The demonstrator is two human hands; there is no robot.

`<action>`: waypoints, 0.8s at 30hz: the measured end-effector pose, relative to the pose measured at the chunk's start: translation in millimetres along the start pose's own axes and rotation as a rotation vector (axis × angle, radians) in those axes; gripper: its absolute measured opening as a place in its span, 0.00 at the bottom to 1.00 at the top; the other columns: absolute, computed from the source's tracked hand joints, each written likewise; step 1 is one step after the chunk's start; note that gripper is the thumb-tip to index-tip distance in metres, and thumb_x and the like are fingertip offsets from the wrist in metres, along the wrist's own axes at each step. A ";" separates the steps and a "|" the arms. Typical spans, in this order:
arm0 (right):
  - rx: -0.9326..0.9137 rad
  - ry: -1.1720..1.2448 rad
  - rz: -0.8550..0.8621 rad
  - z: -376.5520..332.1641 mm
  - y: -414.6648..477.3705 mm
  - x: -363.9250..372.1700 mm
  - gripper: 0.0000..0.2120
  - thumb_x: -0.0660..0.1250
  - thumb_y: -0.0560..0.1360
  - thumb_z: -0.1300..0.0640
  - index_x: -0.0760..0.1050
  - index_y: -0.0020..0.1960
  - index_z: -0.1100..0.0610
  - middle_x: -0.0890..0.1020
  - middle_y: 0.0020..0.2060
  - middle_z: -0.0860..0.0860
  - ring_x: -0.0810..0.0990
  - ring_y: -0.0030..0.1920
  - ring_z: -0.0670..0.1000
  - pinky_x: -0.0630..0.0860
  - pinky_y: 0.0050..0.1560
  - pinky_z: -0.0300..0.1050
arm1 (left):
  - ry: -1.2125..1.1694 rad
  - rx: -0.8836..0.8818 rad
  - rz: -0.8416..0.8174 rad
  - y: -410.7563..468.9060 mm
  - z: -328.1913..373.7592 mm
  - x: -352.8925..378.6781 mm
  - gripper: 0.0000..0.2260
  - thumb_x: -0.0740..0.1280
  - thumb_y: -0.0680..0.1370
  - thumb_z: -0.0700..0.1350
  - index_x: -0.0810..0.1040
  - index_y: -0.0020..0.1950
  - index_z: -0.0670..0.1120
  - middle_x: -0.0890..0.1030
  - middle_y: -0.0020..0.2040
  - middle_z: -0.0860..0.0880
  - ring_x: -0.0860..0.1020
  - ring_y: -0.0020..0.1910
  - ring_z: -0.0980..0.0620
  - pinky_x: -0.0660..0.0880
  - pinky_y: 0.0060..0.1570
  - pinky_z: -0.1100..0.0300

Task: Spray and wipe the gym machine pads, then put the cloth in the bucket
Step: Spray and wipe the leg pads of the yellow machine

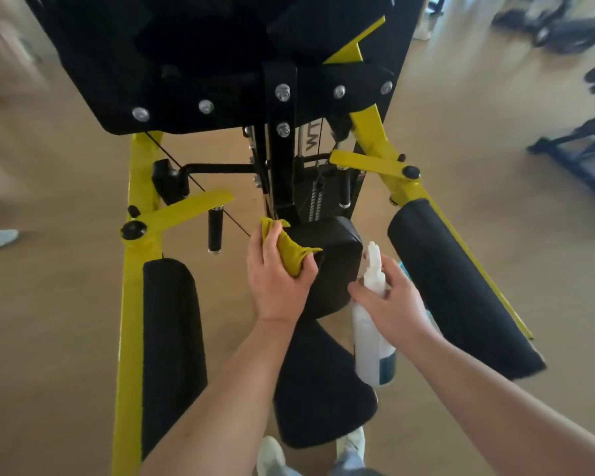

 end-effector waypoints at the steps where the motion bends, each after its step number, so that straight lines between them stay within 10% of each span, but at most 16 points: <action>1: 0.021 0.006 0.006 5.1 -3.9 4.7 0.28 0.75 0.77 0.49 0.68 0.74 0.40 0.79 0.47 0.36 0.80 0.44 0.43 0.72 0.38 0.38 | -0.056 0.011 0.034 -0.2 -3.6 -1.3 0.31 0.67 0.75 0.58 0.68 0.75 0.47 0.68 0.76 0.42 0.71 0.71 0.43 0.71 0.65 0.56; 6: 0.080 -0.032 -0.001 28.8 -20.6 30.6 0.25 0.75 0.77 0.50 0.71 0.70 0.41 0.81 0.48 0.37 0.81 0.45 0.41 0.75 0.41 0.35 | -0.226 0.008 0.059 -10.0 -23.7 5.2 0.32 0.67 0.76 0.55 0.65 0.76 0.42 0.70 0.73 0.37 0.69 0.72 0.44 0.60 0.69 0.76; 15: 0.067 -0.078 -0.072 23.0 -33.8 47.8 0.28 0.75 0.76 0.48 0.67 0.72 0.37 0.77 0.45 0.33 0.80 0.44 0.42 0.73 0.39 0.33 | -0.258 -0.350 -0.118 -59.7 -73.7 33.7 0.36 0.61 0.74 0.64 0.50 0.80 0.61 0.71 0.74 0.45 0.75 0.68 0.42 0.77 0.63 0.42; 21: 0.003 -0.086 -0.160 15.0 -31.9 42.9 0.28 0.75 0.77 0.48 0.66 0.71 0.35 0.78 0.43 0.35 0.80 0.40 0.43 0.73 0.33 0.31 | -0.366 -0.372 0.060 -49.2 -47.2 15.2 0.26 0.60 0.84 0.48 0.58 0.81 0.47 0.71 0.73 0.50 0.71 0.68 0.59 0.67 0.65 0.72; 24: 0.007 -0.075 -0.174 20.7 -31.3 37.4 0.28 0.75 0.77 0.46 0.66 0.71 0.35 0.79 0.44 0.36 0.80 0.40 0.43 0.73 0.32 0.29 | -0.329 -0.237 0.171 -22.0 -22.5 3.1 0.28 0.59 0.82 0.55 0.62 0.80 0.43 0.71 0.75 0.47 0.71 0.72 0.52 0.67 0.72 0.64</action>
Point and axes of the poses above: each hand's wrist, its own y-axis towards the middle knuckle, its own x-axis out of the palm, z = x × y, the point moved 9 cm from there along y, towards the middle knuckle
